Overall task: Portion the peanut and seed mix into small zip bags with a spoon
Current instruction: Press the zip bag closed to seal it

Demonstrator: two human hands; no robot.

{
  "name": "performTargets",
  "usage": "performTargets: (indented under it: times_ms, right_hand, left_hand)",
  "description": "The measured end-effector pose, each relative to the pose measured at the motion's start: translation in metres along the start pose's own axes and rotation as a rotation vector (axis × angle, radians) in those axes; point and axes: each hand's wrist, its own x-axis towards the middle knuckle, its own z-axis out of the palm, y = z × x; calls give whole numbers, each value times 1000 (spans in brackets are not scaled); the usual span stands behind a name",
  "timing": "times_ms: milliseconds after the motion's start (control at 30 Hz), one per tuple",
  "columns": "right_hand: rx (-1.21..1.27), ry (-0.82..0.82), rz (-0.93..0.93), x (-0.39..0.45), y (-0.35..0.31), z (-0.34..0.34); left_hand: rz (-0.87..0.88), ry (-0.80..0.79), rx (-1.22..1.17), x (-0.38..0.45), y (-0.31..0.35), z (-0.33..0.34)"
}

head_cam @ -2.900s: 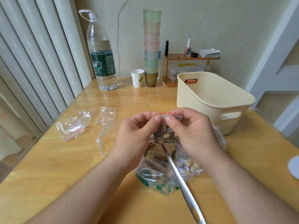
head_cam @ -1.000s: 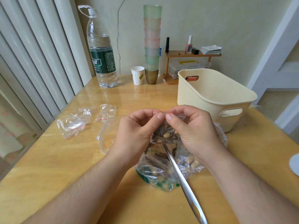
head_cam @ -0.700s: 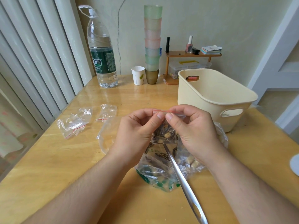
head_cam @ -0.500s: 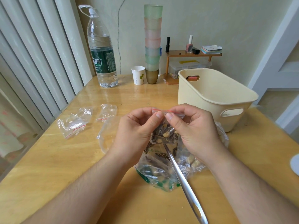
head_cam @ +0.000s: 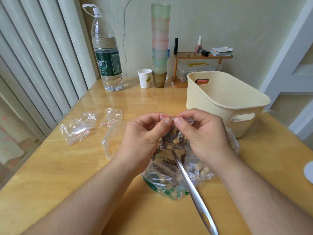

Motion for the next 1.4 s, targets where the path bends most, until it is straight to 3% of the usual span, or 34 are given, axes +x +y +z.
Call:
performTargets:
  times_ms: [767,1033,1400]
  right_hand:
    - [15,63,40,-3,-7,1]
    - [84,-27,66,-4,-12,4]
    - [-3,-23,24,-5,-15,4]
  left_hand:
    - [-27,47,-1,4,-1,-7]
    - [-18,1,-1,2,-4,-4]
    - [21,-15,92,1,-8,-3]
